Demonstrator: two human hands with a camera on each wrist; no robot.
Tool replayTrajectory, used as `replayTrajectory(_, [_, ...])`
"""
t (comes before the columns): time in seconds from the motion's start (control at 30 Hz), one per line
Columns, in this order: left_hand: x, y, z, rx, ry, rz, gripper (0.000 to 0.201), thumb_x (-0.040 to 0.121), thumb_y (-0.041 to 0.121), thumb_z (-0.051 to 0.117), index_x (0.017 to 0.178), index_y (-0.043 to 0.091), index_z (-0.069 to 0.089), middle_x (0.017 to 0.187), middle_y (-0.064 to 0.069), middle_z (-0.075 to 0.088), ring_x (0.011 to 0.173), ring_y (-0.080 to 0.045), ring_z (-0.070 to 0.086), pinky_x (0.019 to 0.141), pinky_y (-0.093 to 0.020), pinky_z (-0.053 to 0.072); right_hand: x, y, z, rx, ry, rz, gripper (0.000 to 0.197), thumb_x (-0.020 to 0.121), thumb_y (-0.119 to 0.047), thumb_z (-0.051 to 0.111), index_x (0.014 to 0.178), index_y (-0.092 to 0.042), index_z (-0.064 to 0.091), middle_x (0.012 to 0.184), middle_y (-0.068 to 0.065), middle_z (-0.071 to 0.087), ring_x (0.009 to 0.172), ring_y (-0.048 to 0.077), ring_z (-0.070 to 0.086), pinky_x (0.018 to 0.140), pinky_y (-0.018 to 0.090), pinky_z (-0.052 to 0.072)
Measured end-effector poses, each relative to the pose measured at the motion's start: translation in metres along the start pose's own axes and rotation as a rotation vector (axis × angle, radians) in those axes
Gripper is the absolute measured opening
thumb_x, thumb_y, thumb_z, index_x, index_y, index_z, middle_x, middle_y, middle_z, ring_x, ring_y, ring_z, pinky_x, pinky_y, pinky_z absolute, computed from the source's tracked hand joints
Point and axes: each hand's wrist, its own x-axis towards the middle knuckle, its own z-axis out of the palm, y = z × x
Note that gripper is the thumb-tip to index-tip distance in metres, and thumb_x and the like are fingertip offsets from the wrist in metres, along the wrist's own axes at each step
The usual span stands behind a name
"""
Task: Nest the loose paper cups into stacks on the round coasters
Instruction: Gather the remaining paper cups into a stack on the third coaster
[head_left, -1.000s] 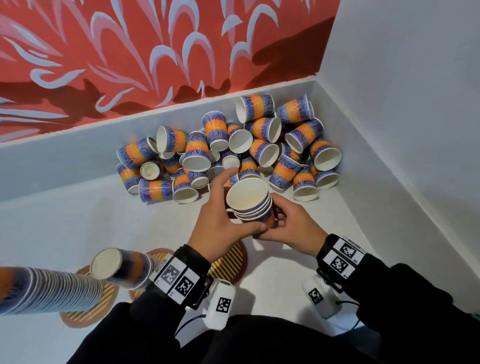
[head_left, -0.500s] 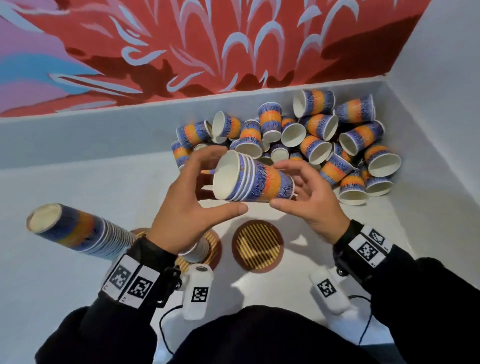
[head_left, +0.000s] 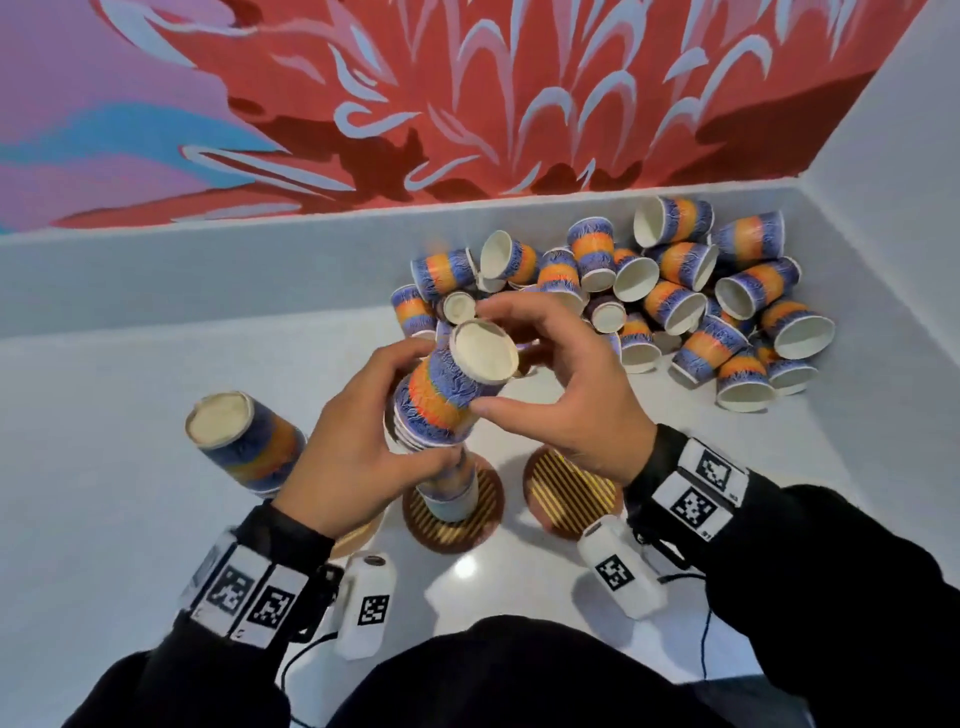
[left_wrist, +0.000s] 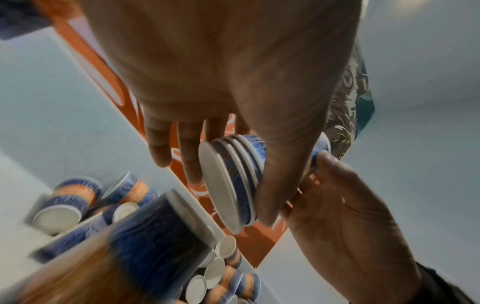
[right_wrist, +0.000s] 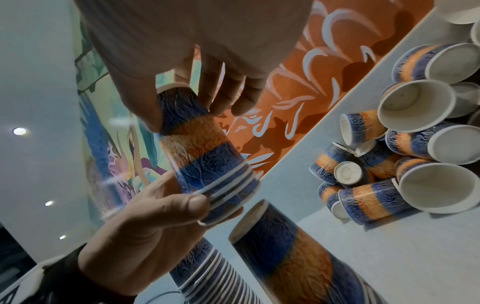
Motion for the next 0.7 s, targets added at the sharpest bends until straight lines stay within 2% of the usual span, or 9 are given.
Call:
replayTrajectory(0.1, [-0.004, -0.017, 0.003, -0.059, -0.049, -0.018, 0.087, 0.074, 0.024, 0.094, 0.144, 0.041, 0.045, 0.134, 0.022, 0.062, 0.122, -0.001, 0.062, 0.096, -0.017, 0.053, 0.001, -0.002, 0.021, -0.106, -0.023, -0.026, 0.067, 0.079, -0.006, 0.091, 0.138, -0.012, 0.059, 0.132, 0.0, 0.065, 0.11, 0.023, 0.063, 0.082, 0.046, 0.053])
replayTrajectory(0.17, [-0.005, -0.03, 0.007, -0.063, -0.072, -0.026, 0.091, 0.072, 0.025, 0.095, 0.145, 0.042, 0.043, 0.135, 0.026, 0.061, 0.124, 0.001, 0.06, 0.099, -0.02, 0.053, -0.001, 0.002, 0.031, -0.155, -0.045, 0.003, 0.068, 0.079, -0.009, 0.091, 0.139, -0.013, 0.059, 0.132, -0.003, 0.065, 0.11, 0.022, 0.063, 0.082, 0.043, 0.054])
replayTrajectory(0.33, [-0.007, -0.058, 0.003, -0.058, -0.133, -0.067, 0.104, 0.067, 0.038, 0.098, 0.15, 0.049, 0.037, 0.147, 0.023, 0.052, 0.138, -0.001, 0.049, 0.114, -0.037, 0.046, -0.012, 0.016, 0.044, -0.188, -0.058, 0.169, 0.065, 0.082, -0.016, 0.09, 0.138, -0.024, 0.059, 0.129, -0.011, 0.065, 0.118, 0.017, 0.062, 0.092, 0.044, 0.055])
replayTrajectory(0.47, [-0.001, -0.048, -0.004, -0.1, -0.111, -0.021, 0.093, 0.072, 0.059, 0.087, 0.151, 0.046, 0.039, 0.148, 0.022, 0.051, 0.138, -0.004, 0.05, 0.113, -0.033, 0.045, -0.018, 0.022, 0.036, -0.128, 0.041, 0.253, 0.046, 0.09, -0.016, 0.083, 0.131, -0.026, 0.064, 0.123, -0.008, 0.069, 0.116, 0.019, 0.065, 0.093, 0.049, 0.057])
replayTrajectory(0.6, [0.016, -0.013, 0.003, -0.129, 0.004, 0.089, 0.068, 0.086, 0.044, 0.084, 0.145, 0.037, 0.05, 0.143, 0.019, 0.057, 0.133, -0.005, 0.055, 0.109, -0.031, 0.047, -0.026, 0.026, 0.016, -0.145, 0.116, 0.275, 0.035, 0.094, -0.015, 0.078, 0.127, -0.024, 0.066, 0.118, -0.008, 0.071, 0.113, 0.02, 0.067, 0.092, 0.051, 0.057])
replayTrajectory(0.7, [0.034, 0.024, 0.018, -0.101, 0.078, 0.244, 0.053, 0.091, 0.031, 0.082, 0.139, 0.023, 0.059, 0.135, 0.008, 0.063, 0.127, -0.011, 0.061, 0.105, -0.025, 0.049, -0.031, 0.031, -0.004, -0.159, 0.163, 0.281, 0.032, 0.095, -0.015, 0.076, 0.124, -0.023, 0.068, 0.117, -0.01, 0.071, 0.111, 0.02, 0.068, 0.09, 0.05, 0.057])
